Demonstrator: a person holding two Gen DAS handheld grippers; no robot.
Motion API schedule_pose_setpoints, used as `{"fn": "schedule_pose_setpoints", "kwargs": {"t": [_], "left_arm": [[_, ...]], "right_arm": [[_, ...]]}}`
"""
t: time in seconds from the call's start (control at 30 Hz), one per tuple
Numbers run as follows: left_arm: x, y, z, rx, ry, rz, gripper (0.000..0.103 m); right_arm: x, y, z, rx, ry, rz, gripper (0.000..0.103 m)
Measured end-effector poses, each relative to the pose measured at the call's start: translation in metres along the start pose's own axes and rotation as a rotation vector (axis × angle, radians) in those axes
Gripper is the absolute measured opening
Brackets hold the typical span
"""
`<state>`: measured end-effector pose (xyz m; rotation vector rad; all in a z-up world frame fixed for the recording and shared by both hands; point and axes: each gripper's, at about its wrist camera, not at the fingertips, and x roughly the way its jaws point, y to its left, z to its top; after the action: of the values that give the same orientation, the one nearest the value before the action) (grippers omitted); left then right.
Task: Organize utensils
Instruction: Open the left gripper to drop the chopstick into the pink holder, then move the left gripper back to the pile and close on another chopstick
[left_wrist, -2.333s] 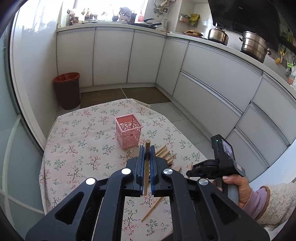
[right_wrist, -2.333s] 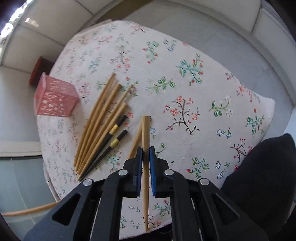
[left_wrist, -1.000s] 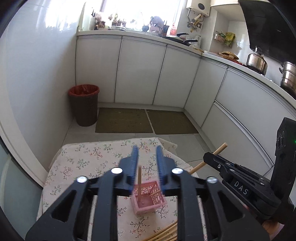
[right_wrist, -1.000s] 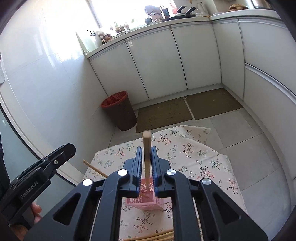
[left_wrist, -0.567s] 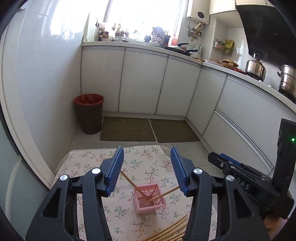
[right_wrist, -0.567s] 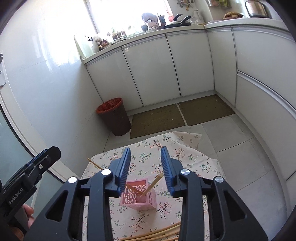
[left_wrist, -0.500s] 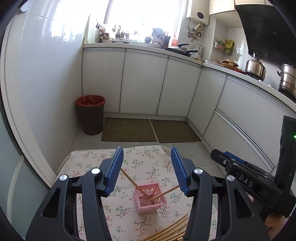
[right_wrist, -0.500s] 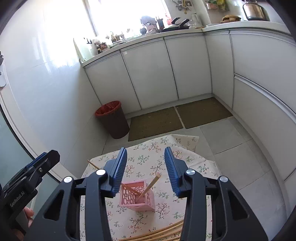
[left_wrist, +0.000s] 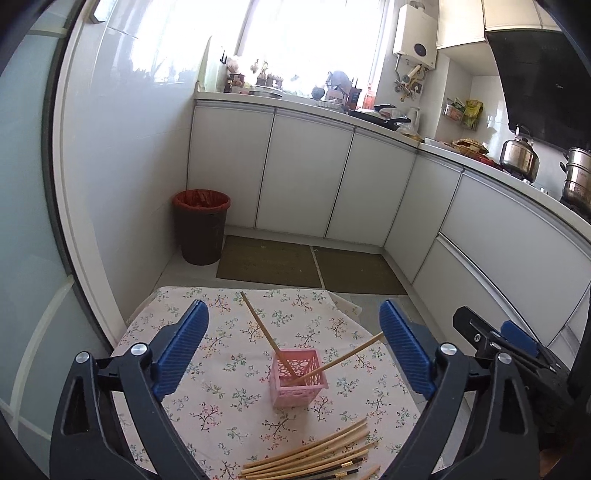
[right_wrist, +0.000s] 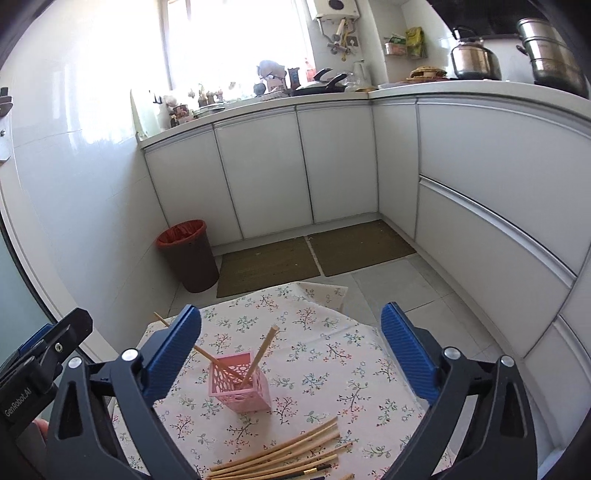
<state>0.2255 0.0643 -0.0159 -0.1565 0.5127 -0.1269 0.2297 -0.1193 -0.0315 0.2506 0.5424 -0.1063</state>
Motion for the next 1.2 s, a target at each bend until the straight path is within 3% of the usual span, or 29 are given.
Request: {"fn": "schedule_pose_setpoints", "kwargs": {"t": [0.2, 0.53, 0.67, 0.8, 1.0, 1.2], "left_arm": [[-0.010, -0.002, -0.018, 0.008, 0.031, 0.018, 0.096], [-0.008, -0.010, -0.054, 0.026, 0.135, 0.010, 0.096], [0.013, -0.019, -0.072, 0.100, 0.272, -0.026, 0.096], [0.036, -0.033, -0.098, 0.202, 0.420, -0.066, 0.096], [0.068, -0.058, -0.142, 0.320, 0.596, -0.127, 0.096], [0.110, -0.086, -0.180, 0.502, 0.722, -0.122, 0.094]], "right_arm": [[-0.016, -0.024, -0.019, 0.083, -0.004, -0.084, 0.096], [-0.035, -0.055, -0.061, 0.081, 0.015, -0.159, 0.097], [-0.040, -0.081, -0.083, 0.146, 0.094, -0.148, 0.096], [-0.033, -0.119, -0.115, 0.239, 0.227, -0.126, 0.096], [-0.015, -0.161, -0.161, 0.333, 0.399, -0.159, 0.096], [-0.009, -0.185, -0.171, 0.442, 0.456, -0.135, 0.096]]}}
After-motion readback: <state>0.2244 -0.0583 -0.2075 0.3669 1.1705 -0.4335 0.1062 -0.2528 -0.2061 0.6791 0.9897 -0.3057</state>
